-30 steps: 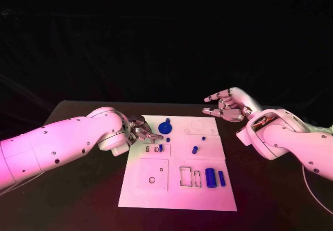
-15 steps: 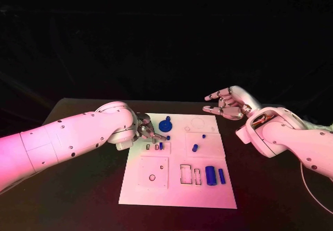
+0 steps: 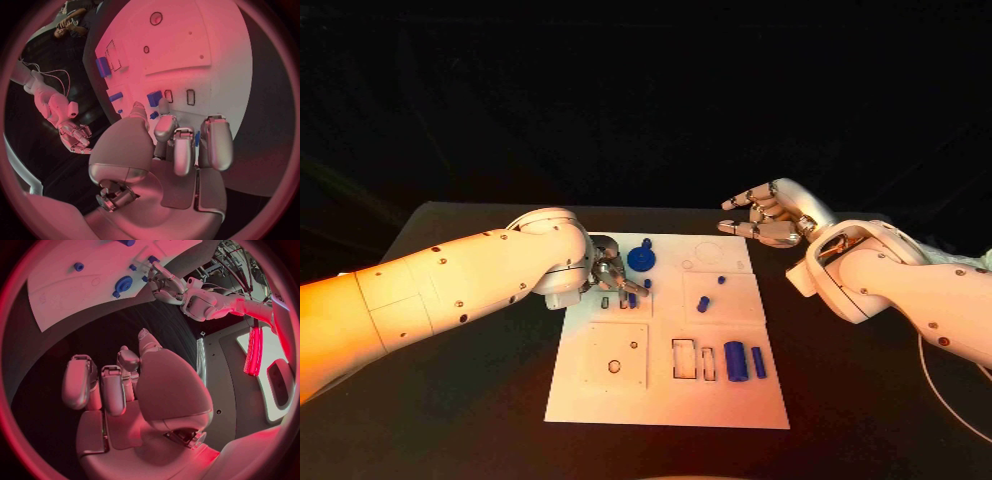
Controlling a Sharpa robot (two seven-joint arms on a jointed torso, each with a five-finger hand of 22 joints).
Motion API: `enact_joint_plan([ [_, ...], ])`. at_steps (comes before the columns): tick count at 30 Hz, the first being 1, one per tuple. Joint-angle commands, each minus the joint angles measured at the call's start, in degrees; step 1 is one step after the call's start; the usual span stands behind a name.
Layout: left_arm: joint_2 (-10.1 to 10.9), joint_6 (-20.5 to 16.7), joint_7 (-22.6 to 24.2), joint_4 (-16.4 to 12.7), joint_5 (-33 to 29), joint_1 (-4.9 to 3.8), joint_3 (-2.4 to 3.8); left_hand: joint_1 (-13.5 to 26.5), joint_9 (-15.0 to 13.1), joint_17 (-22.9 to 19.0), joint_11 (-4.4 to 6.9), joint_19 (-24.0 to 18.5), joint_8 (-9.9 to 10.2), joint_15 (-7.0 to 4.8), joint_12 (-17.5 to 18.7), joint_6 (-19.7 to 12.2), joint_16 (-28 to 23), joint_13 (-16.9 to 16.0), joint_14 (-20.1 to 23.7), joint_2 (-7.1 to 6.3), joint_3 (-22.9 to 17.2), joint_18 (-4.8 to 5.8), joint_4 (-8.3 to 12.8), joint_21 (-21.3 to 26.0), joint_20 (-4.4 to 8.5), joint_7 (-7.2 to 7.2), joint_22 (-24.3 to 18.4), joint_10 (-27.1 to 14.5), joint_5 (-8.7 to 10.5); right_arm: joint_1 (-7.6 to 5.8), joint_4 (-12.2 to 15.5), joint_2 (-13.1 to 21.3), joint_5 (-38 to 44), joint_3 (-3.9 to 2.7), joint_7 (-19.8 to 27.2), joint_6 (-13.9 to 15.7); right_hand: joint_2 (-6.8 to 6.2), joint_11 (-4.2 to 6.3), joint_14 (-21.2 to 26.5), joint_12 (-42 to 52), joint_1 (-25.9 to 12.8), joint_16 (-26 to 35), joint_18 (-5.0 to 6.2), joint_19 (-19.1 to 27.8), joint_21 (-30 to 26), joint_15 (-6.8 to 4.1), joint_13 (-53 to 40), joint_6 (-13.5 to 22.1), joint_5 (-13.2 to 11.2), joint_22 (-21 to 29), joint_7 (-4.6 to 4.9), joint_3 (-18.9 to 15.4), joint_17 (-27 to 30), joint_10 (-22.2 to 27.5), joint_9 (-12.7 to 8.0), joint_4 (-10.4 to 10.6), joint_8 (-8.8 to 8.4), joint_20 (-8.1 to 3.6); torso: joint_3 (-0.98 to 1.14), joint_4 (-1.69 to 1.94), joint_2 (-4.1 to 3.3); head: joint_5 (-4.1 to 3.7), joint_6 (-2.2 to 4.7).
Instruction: Assemble the parts on the task board
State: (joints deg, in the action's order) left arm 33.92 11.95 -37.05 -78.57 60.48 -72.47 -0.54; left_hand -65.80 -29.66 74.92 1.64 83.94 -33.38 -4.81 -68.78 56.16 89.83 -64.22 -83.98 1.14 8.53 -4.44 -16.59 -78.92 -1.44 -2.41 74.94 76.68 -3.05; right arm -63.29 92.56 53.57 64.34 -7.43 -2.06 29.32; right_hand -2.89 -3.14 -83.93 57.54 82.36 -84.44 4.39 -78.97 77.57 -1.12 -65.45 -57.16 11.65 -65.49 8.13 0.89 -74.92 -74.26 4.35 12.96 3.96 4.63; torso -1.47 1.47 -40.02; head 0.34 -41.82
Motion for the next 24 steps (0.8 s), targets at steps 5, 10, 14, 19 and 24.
enact_joint_plan([
  [5, -0.56, 0.64, -0.05, 0.11, 0.68, -0.19, 0.02, -0.65, -0.42, 15.08, 0.03, 0.19, -0.62, -0.19, -0.14, -0.53, 0.17, -0.11, -6.02, 0.48, 0.42, 1.07, 0.11, -0.47, 0.15, 0.14, 0.52, 0.21, 0.11, 0.12, -0.26, -0.35, 0.14, 0.08, -0.96, -1.91, 0.14, 0.07, -3.91, -0.3, -0.38, 0.23, 0.55, 0.36, -0.25, -0.14, 0.0, -0.2, 0.37, 0.12, 0.06, -0.39, -5.51, 0.37, -0.05, 0.08, -0.13, 0.11, 0.06, 0.05, 0.01, -0.03, -0.01],
  [10, -0.72, 0.49, -0.01, 0.07, 0.69, -0.19, 0.02, -1.14, -0.78, 15.08, 0.06, 0.18, -0.84, -0.21, -0.2, -0.59, 0.17, -0.19, -6.02, 0.74, 0.44, 1.08, 0.15, -0.51, 0.16, 0.18, 0.61, 0.25, 0.09, 0.2, -0.45, -0.55, 0.17, 0.13, -1.13, -2.15, 0.14, 0.07, -3.91, -0.3, -0.38, 0.23, 0.55, 0.36, -0.25, -0.14, 0.0, -0.2, 0.37, 0.12, 0.06, -0.39, -5.51, 0.37, -0.05, 0.08, -0.13, 0.11, 0.06, 0.01, -0.01, -0.07, -0.04],
  [14, -0.79, 0.96, -0.05, 0.09, 0.69, -0.19, 0.02, -2.34, -1.4, 15.08, 0.1, 0.15, -1.16, -0.24, -0.21, -0.8, 0.17, -0.23, -6.02, 1.14, 0.3, 1.08, 0.34, -0.57, 0.18, 0.22, 0.75, 0.27, 0.04, 0.26, -0.53, -0.65, 0.17, 0.16, -1.19, -2.25, 0.21, 0.07, -3.9, -0.45, -0.45, 0.27, 0.56, 0.39, -0.29, -0.14, 0.13, -0.2, 0.4, 0.18, 0.06, -0.43, -5.46, 0.43, -0.05, 0.14, -0.13, 0.11, 0.08, 0.02, -0.05, -0.08, -0.14],
  [19, -0.8, 1.87, -0.14, 0.2, 0.72, -0.19, 0.02, -3.57, -2.0, 15.08, 0.13, 0.13, -1.43, -0.26, -0.24, -1.03, 0.17, -0.3, -6.02, 1.45, 0.03, 1.09, 0.49, -0.64, 0.19, 0.25, 0.91, 0.3, 0.02, 0.33, -0.59, -0.7, 0.18, 0.19, -1.24, -2.38, 0.21, 0.07, -3.9, -0.45, -0.45, 0.27, 0.56, 0.39, -0.29, -0.14, 0.13, -0.2, 0.4, 0.18, 0.06, -0.43, -5.46, 0.43, -0.05, 0.14, -0.13, 0.11, 0.07, 0.04, -0.04, -0.08, -0.27],
  [24, -0.89, 2.93, -0.24, 0.29, 1.24, -0.19, 0.02, -4.2, -2.32, 15.08, 0.15, 0.15, -1.59, -0.27, -0.29, -1.09, 0.17, -0.38, -6.02, 1.58, -0.14, 1.11, 0.58, -0.7, 0.2, 0.27, 1.05, 0.34, 0.0, 0.39, -0.61, -0.75, 0.18, 0.21, -1.26, -2.5, 0.21, 0.07, -3.9, -0.45, -0.45, 0.27, 0.56, 0.39, -0.29, -0.14, 0.13, -0.2, 0.4, 0.18, 0.06, -0.43, -5.46, 0.43, -0.05, 0.14, -0.13, 0.11, 0.08, 0.06, -0.03, -0.08, -0.39],
])
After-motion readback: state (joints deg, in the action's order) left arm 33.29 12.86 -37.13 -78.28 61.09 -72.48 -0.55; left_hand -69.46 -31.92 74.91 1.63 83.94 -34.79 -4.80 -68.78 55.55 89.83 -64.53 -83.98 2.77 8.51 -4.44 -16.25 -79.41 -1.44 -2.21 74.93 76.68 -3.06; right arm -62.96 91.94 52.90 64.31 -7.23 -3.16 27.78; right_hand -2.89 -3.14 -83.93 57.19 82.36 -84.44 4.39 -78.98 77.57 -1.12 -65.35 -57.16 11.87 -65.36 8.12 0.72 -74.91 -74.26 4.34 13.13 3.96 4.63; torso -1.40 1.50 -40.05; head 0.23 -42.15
